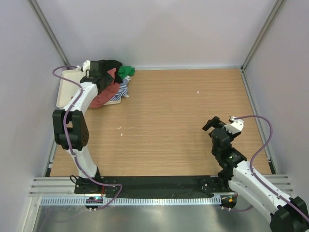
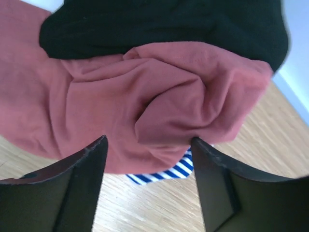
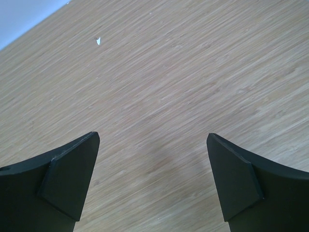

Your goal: Fold and stack the tank tops

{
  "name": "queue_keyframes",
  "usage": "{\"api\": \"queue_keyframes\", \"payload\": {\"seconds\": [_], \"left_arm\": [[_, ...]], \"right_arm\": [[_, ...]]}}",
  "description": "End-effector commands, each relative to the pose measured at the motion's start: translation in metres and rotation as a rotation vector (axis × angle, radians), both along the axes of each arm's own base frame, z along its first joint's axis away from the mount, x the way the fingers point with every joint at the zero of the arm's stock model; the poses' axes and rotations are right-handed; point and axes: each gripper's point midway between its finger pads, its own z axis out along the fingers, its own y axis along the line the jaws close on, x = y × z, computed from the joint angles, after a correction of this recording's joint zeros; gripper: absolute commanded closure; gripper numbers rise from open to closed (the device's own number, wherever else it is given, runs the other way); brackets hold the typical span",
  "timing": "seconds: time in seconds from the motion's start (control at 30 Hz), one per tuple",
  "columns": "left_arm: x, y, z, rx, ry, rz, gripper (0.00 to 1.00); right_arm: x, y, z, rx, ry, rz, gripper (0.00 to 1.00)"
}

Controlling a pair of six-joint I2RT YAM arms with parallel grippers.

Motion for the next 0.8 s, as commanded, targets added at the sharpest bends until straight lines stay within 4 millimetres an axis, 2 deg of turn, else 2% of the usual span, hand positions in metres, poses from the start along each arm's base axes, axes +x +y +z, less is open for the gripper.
{"api": "queue_keyframes", "payload": {"seconds": [0.0, 0.03, 0.07, 0.1, 0.17, 0.2, 0.3, 0.33, 0.4, 0.43, 0.47, 0.53, 0.57, 0.6, 0.63, 0.67, 0.77], "left_arm": [[0.018, -0.001, -0.011, 0.012, 0.037, -0.022, 0.32], [0.021, 0.0, -0.017, 0.021, 0.054, -0.021, 0.38], [0.026, 0.002, -0.012, 0.029, 0.057, -0.016, 0.46], [0.027, 0.004, -0.016, 0.045, 0.071, -0.022, 0.65], [0.027, 0.005, -0.008, 0.055, 0.052, -0.022, 0.86], [0.024, 0.004, 0.016, 0.059, -0.001, -0.026, 1.0], [0.01, 0.005, 0.044, 0.091, -0.091, -0.008, 1.0], [-0.004, 0.008, 0.073, 0.103, -0.166, 0.006, 1.0], [-0.021, 0.002, 0.102, 0.109, -0.24, -0.005, 1.0], [-0.043, 0.002, 0.148, 0.102, -0.342, -0.004, 1.0], [-0.059, -0.005, 0.152, 0.114, -0.355, -0.016, 1.0], [-0.09, -0.015, 0.188, 0.107, -0.453, -0.042, 1.0], [-0.122, -0.015, 0.221, 0.088, -0.555, -0.052, 1.0], [-0.14, -0.032, 0.236, 0.059, -0.607, -0.105, 1.0], [-0.155, -0.04, 0.251, 0.034, -0.663, -0.133, 1.0], [-0.188, -0.053, 0.277, -0.022, -0.756, -0.19, 1.0], [-0.23, -0.082, 0.31, -0.154, -0.86, -0.33, 1.0]], "right_arm": [[0.006, 0.001, 0.016, 0.022, -0.054, -0.017, 0.0], [0.006, 0.0, 0.016, 0.021, -0.056, -0.02, 0.0], [0.006, -0.001, 0.016, 0.021, -0.057, -0.024, 0.0], [0.005, -0.002, 0.016, 0.02, -0.056, -0.027, 0.0], [0.005, -0.002, 0.016, 0.019, -0.056, -0.03, 0.0], [0.005, -0.003, 0.016, 0.018, -0.057, -0.033, 0.0], [0.006, -0.002, 0.016, 0.021, -0.057, -0.031, 0.01], [0.006, -0.001, 0.015, 0.019, -0.052, -0.029, 0.0], [0.007, -0.001, 0.015, 0.018, -0.049, -0.029, 0.0], [0.007, -0.001, 0.015, 0.015, -0.047, -0.031, 0.0], [0.007, -0.001, 0.013, 0.013, -0.041, -0.028, 0.0], [0.008, -0.001, 0.014, 0.013, -0.043, -0.031, 0.0], [0.008, -0.001, 0.013, 0.011, -0.039, -0.034, 0.0], [0.008, -0.001, 0.013, 0.012, -0.038, -0.031, 0.0], [0.008, -0.001, 0.013, 0.012, -0.038, -0.033, 0.0], [0.008, -0.001, 0.014, 0.011, -0.039, -0.032, 0.0], [0.007, -0.002, 0.013, 0.012, -0.039, -0.037, 0.0]]}}
